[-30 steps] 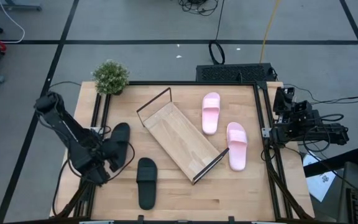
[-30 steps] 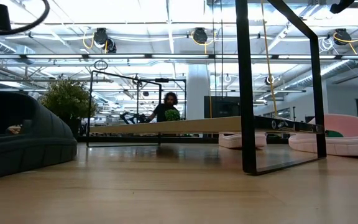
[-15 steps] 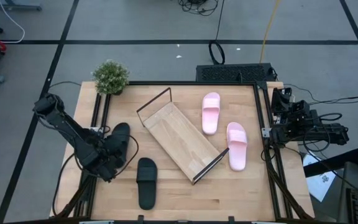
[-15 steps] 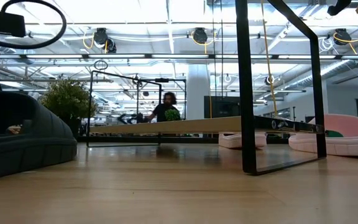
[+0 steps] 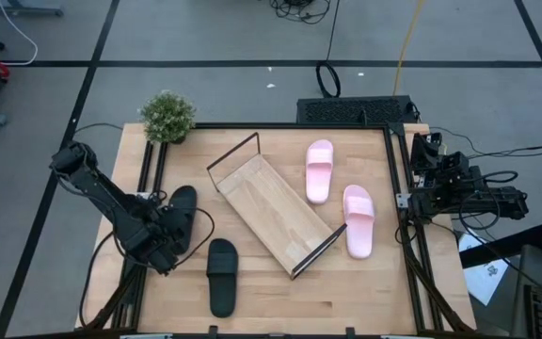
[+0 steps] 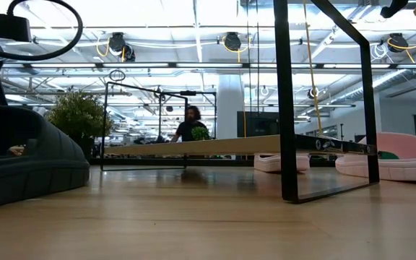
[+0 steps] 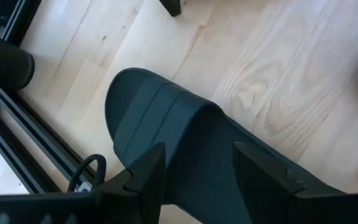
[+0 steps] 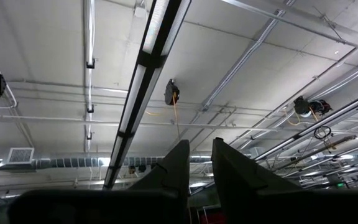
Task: Pick and place slides into the shelf
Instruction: Put the left black slipper on the shelf
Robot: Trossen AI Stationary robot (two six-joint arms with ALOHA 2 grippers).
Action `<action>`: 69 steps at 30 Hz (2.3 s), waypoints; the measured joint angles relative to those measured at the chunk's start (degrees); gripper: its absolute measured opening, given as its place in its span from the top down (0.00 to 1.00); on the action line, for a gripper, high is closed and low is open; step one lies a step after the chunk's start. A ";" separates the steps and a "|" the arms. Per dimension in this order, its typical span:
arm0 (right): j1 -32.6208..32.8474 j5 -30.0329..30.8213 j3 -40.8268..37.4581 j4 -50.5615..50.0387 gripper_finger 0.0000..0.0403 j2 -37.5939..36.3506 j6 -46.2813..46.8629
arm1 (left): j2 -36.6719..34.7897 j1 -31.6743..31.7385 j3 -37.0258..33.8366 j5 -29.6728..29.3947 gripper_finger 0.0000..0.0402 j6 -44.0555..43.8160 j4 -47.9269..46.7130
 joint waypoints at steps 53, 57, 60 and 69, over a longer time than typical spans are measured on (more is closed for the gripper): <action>0.00 2.96 0.00 0.00 0.85 0.00 -0.55 | 11.23 6.58 -0.15 5.10 1.00 4.34 1.68; 0.00 2.99 0.00 -0.11 0.85 0.00 -0.61 | 8.83 6.04 2.66 4.62 1.00 3.15 -2.15; -0.02 2.98 0.00 -0.13 0.85 0.00 -0.60 | 7.60 5.37 4.96 3.58 1.00 2.55 -6.06; -0.01 2.97 0.00 -0.13 0.85 0.00 -0.26 | 7.26 2.50 13.71 2.41 1.00 7.10 -13.45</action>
